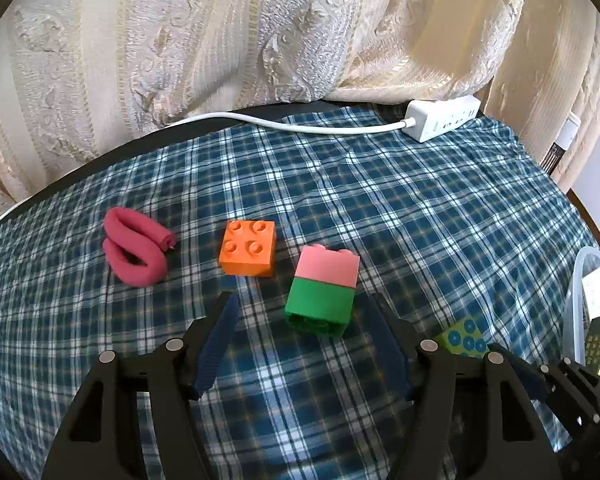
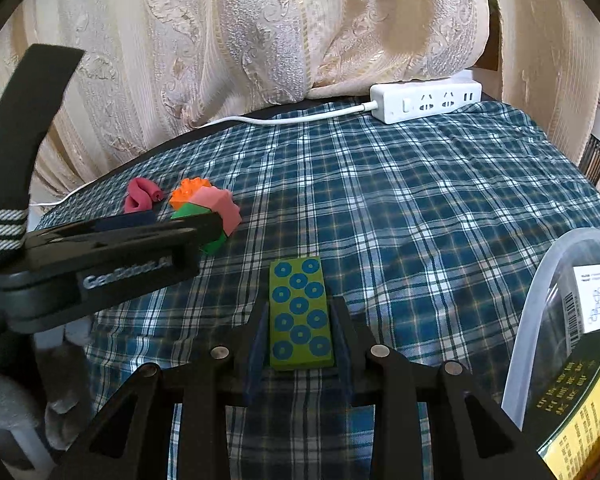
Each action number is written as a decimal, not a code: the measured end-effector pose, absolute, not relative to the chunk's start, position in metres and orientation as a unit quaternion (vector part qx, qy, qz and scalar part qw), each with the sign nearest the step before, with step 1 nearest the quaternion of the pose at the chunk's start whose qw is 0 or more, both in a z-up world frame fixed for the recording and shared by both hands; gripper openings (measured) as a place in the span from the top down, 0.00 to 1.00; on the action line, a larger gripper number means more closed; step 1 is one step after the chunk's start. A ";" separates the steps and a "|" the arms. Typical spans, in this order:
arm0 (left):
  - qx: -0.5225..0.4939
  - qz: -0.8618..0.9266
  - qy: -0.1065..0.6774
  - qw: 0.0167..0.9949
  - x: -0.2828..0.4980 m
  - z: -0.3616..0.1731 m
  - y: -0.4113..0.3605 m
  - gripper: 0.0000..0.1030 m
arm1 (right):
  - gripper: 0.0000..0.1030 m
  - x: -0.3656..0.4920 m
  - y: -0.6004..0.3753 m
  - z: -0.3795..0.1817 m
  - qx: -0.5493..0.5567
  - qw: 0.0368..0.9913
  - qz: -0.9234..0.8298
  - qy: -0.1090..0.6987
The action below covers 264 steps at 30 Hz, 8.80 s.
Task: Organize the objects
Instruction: 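Grasp the green dotted block with the right gripper while the left grasps the pink-green block, then lift and carry both blocks over the clear bowl with both grippers, then lower the dotted block into the bowl and open the right gripper while the left lowers its block, then release the pink-green block into the bowl with the left gripper, then move both grippers from the bowl toward the orange block and pink curler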
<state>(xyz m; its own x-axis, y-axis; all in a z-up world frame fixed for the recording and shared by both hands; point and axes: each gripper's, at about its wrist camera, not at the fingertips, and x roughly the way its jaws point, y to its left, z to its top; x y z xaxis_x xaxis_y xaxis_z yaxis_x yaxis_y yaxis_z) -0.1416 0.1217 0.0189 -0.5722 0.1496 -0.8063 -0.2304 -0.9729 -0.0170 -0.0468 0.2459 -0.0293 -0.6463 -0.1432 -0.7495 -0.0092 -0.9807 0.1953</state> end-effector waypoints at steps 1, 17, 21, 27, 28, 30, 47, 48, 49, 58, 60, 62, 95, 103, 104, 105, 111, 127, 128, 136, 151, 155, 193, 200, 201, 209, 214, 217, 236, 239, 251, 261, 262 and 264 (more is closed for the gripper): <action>-0.450 0.885 0.045 0.108 -0.143 0.018 0.122 0.39 | 0.68 -0.047 0.245 -0.029 0.419 0.037 -0.903 -0.090; -0.460 0.878 0.040 0.124 -0.151 0.007 0.125 0.63 | 0.67 -0.047 0.245 -0.029 0.419 0.037 -0.903 -0.091; -0.457 0.879 0.042 0.125 -0.149 0.007 0.126 0.66 | 0.67 -0.047 0.245 -0.029 0.419 0.038 -0.903 -0.091; -0.446 0.885 0.042 0.131 -0.140 0.017 0.126 0.68 | 0.67 -0.047 0.246 -0.029 0.419 0.038 -0.903 -0.091; -0.443 0.886 0.043 0.131 -0.139 0.019 0.126 0.68 | 0.67 -0.047 0.245 -0.029 0.419 0.038 -0.903 -0.092; -0.439 0.887 0.044 0.132 -0.136 0.022 0.127 0.68 | 0.67 -0.047 0.245 -0.029 0.419 0.039 -0.903 -0.093; -0.463 0.879 0.030 0.114 -0.141 0.010 0.120 0.67 | 0.67 -0.046 0.246 -0.029 0.419 0.040 -0.903 -0.092; -0.463 0.879 0.030 0.113 -0.142 0.010 0.120 0.67 | 0.67 -0.046 0.245 -0.029 0.419 0.040 -0.903 -0.092; -0.463 0.879 0.031 0.113 -0.142 0.010 0.121 0.67 | 0.67 -0.046 0.246 -0.029 0.419 0.040 -0.903 -0.092; -0.457 0.881 0.043 0.112 -0.146 0.006 0.124 0.68 | 0.63 -0.046 0.243 -0.029 0.419 0.044 -0.903 -0.087; -0.456 0.882 0.043 0.113 -0.145 0.007 0.124 0.68 | 0.63 -0.047 0.243 -0.029 0.420 0.043 -0.903 -0.084; -0.450 0.885 0.045 0.114 -0.142 0.011 0.125 0.68 | 0.66 -0.047 0.244 -0.028 0.419 0.041 -0.903 -0.085; -0.366 0.920 0.060 0.127 -0.068 0.081 0.128 0.68 | 0.69 0.010 0.269 0.010 0.333 0.015 -0.933 -0.134; -0.360 0.919 0.072 0.144 -0.056 0.083 0.141 0.68 | 0.69 0.036 0.285 0.019 0.321 -0.007 -0.935 -0.148; -0.359 0.919 0.073 0.147 -0.055 0.083 0.143 0.68 | 0.69 0.039 0.287 0.021 0.320 -0.010 -0.936 -0.147; -0.359 0.918 0.074 0.148 -0.054 0.083 0.144 0.68 | 0.69 0.042 0.289 0.022 0.318 -0.013 -0.936 -0.148; -0.358 0.916 0.083 0.164 -0.045 0.082 0.154 0.68 | 0.69 0.067 0.311 0.030 0.302 -0.037 -0.940 -0.153; -0.364 0.904 0.096 0.201 -0.029 0.082 0.186 0.68 | 0.69 0.125 0.407 0.027 0.285 -0.150 -0.926 -0.198; -0.364 0.904 0.098 0.204 -0.028 0.083 0.189 0.68 | 0.69 0.126 0.412 0.026 0.284 -0.154 -0.925 -0.201; -0.362 0.898 0.109 0.224 -0.018 0.088 0.212 0.68 | 0.69 0.131 0.431 0.016 0.288 -0.164 -0.920 -0.209; -0.360 0.889 0.136 0.248 -0.005 0.090 0.254 0.68 | 0.59 0.135 0.453 0.006 0.286 -0.152 -0.918 -0.231; -0.363 0.884 0.140 0.258 -0.003 0.090 0.267 0.68 | 0.59 0.140 0.456 0.009 0.279 -0.149 -0.921 -0.227; -0.360 0.856 0.119 0.353 -0.007 0.093 0.358 0.40 | 0.56 0.163 0.476 0.008 0.255 -0.154 -0.925 -0.238; -0.365 0.865 0.105 0.328 -0.013 0.095 0.336 0.39 | 0.49 0.164 0.471 0.010 0.251 -0.154 -0.925 -0.238; -0.365 0.867 0.105 0.323 -0.014 0.094 0.333 0.38 | 0.49 0.164 0.471 0.011 0.250 -0.155 -0.925 -0.239; -0.374 0.872 0.100 0.300 -0.015 0.088 0.316 0.33 | 0.40 0.164 0.461 0.016 0.247 -0.151 -0.928 -0.236; -0.379 0.875 0.093 0.285 -0.018 0.086 0.303 0.31 | 0.32 0.162 0.454 0.018 0.244 -0.145 -0.929 -0.236; -0.382 0.877 0.087 0.277 -0.021 0.085 0.293 0.31 | 0.29 0.160 0.449 0.021 0.242 -0.143 -0.930 -0.235; -0.390 0.894 0.062 0.214 -0.038 0.082 0.224 0.31 | 0.19 0.139 0.402 0.033 0.245 -0.107 -0.940 -0.211; -0.392 0.895 0.057 0.204 -0.040 0.081 0.212 0.31 | 0.17 0.134 0.394 0.034 0.249 -0.098 -0.941 -0.207; -0.400 0.900 0.037 0.171 -0.050 0.078 0.166 0.31 | 0.10 0.112 0.353 0.037 0.267 -0.052 -0.944 -0.189; -0.409 0.904 0.011 0.126 -0.064 0.072 0.115 0.25 | 0.08 0.089 0.325 0.029 0.297 -0.022 -0.935 -0.192; -0.411 0.903 0.010 0.123 -0.065 0.071 0.110 0.25 | 0.08 0.087 0.321 0.029 0.300 -0.018 -0.934 -0.192; -0.413 0.904 0.006 0.114 -0.068 0.070 0.098 0.25 | 0.07 0.082 0.315 0.028 0.306 -0.011 -0.933 -0.189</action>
